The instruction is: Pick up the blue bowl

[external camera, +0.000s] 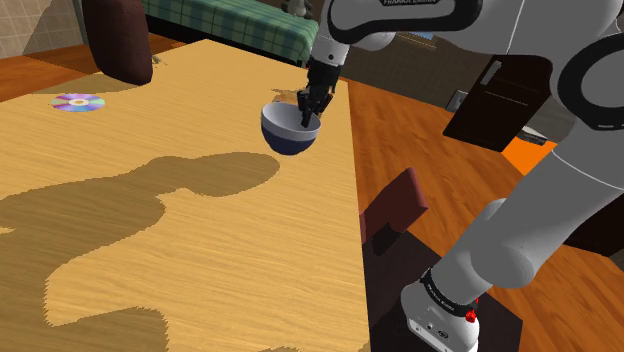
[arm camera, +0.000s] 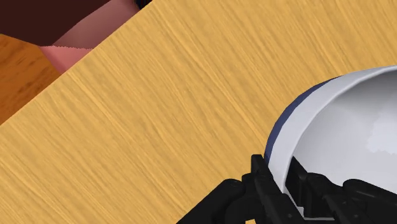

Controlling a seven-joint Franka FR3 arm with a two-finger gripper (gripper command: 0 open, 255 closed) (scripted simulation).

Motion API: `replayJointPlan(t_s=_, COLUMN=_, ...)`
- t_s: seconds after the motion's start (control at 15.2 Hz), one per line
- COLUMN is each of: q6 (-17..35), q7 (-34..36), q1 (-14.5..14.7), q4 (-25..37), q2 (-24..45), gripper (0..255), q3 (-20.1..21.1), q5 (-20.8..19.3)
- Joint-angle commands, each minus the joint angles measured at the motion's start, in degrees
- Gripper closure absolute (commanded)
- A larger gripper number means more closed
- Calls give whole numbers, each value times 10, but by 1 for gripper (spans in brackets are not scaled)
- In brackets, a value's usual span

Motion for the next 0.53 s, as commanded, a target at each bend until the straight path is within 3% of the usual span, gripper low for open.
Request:
replayJointPlan(t_s=0.0, q6=-15, q7=2, q1=0, q4=15, q2=0, gripper=255, q3=0, q5=0)
replayJointPlan(t_s=0.46, q6=-54, q7=6, q1=0, q4=52, q2=-2, gripper=255, q3=0, q5=-1)
